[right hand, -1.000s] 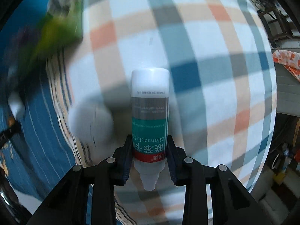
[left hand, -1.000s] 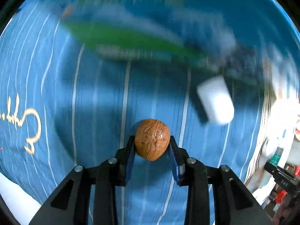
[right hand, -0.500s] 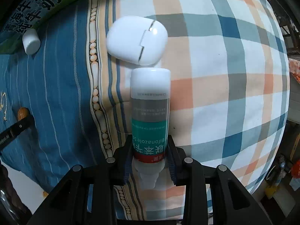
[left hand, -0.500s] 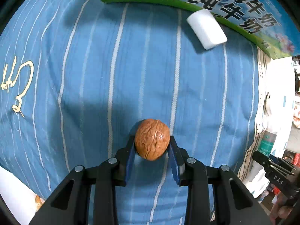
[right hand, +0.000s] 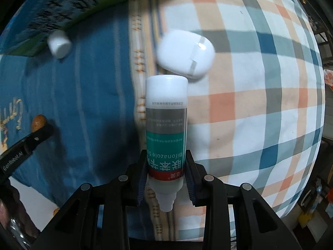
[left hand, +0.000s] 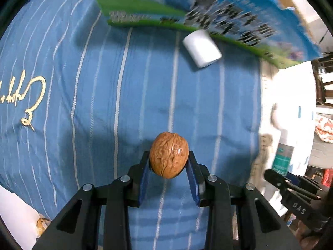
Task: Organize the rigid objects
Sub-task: 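Carry the walnut and white bottle over the box and lower them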
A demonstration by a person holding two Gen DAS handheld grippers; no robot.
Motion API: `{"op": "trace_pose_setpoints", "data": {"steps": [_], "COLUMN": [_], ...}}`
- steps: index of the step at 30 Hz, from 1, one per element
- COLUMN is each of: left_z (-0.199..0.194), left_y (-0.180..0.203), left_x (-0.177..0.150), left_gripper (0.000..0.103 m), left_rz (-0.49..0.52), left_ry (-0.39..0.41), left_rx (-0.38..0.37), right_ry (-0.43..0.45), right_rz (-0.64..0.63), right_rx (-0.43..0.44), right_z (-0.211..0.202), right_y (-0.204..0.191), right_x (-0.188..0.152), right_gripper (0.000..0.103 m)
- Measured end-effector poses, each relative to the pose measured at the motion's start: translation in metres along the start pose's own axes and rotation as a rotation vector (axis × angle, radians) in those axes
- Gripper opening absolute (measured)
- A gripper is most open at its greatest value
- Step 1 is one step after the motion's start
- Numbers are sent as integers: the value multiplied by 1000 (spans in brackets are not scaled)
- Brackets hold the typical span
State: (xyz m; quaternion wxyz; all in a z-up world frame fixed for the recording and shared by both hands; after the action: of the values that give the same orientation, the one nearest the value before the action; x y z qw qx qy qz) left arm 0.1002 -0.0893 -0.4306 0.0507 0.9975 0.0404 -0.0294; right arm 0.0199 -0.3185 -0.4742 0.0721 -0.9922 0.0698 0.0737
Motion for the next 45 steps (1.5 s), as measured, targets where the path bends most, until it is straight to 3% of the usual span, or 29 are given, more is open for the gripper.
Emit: {"op": "trace_pose_setpoints", "data": {"steps": [5, 11, 17, 22, 28, 35, 41, 45], "left_z": [-48, -115, -175, -207, -197, -130, -61, -33], "left_y": [17, 33, 44, 53, 52, 41, 35, 34], "left_x": [-9, -5, 35, 82, 140, 196, 224, 232], "left_gripper": [31, 31, 31, 31, 31, 31, 31, 31], "left_rz": [40, 83, 107, 114, 101, 74, 57, 75], "left_ry": [56, 151, 256, 336, 335, 208, 51, 16], "left_rx": [-51, -121, -177, -176, -132, -68, -29, 20], "right_ry": [71, 194, 323, 403, 393, 233, 144, 104], "right_rz": [-37, -87, -117, -102, -54, -5, -4, 0], "right_rx": [67, 148, 198, 171, 70, -49, -141, -218], "right_z": [-38, -115, -195, -228, -220, -155, -106, -88], "right_y": [-21, -34, -51, -53, -34, -16, -12, -11], "right_x": [0, 18, 60, 121, 192, 268, 299, 312], "right_gripper": [35, 35, 35, 35, 35, 35, 35, 35]}}
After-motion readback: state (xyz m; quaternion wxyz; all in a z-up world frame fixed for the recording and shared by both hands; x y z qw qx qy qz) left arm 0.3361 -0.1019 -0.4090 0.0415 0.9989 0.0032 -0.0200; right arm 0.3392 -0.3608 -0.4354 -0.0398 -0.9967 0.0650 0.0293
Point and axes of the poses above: each gripper's, at about its wrist camera, not at the fingertips, and z roughly the way its jaws point, y to its right, x to its top, the point moved 4 cm from there along z, roughly the way its jaws point, and after that the axes turned 7 degrees about -z, right-handed, at the moved point
